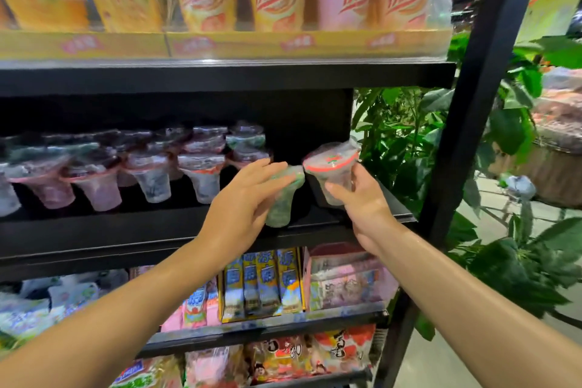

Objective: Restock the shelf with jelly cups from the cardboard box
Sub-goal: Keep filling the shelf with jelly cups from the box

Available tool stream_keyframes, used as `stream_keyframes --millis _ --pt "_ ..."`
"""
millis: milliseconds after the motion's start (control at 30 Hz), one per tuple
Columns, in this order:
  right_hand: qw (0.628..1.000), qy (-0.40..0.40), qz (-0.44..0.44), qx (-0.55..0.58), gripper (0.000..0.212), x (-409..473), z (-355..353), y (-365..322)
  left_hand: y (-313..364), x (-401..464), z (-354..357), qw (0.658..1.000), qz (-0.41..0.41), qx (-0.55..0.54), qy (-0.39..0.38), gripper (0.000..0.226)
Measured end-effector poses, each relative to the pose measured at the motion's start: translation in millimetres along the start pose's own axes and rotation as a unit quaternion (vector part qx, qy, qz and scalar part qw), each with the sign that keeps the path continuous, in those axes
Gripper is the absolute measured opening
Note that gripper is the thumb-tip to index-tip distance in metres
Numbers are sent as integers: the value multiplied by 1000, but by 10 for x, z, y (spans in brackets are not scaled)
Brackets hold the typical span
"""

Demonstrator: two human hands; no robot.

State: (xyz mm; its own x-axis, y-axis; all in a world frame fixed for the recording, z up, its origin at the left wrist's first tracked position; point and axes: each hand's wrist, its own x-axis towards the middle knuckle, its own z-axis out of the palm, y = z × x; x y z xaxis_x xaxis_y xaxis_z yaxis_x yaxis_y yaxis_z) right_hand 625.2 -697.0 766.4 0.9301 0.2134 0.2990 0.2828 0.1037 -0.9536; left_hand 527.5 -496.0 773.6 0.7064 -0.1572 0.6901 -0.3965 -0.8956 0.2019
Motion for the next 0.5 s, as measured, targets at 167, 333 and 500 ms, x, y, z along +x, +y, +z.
stream_keyframes --millis 167,333,500 --pt "1000 -14 -12 -5 28 92 -187 13 75 61 169 1000 -15 5 15 44" --pt "999 31 6 -19 44 108 -309 14 138 156 293 999 -12 34 18 41" --pt "999 23 11 -21 61 77 -415 5 160 289 353 999 -10 6 41 31"
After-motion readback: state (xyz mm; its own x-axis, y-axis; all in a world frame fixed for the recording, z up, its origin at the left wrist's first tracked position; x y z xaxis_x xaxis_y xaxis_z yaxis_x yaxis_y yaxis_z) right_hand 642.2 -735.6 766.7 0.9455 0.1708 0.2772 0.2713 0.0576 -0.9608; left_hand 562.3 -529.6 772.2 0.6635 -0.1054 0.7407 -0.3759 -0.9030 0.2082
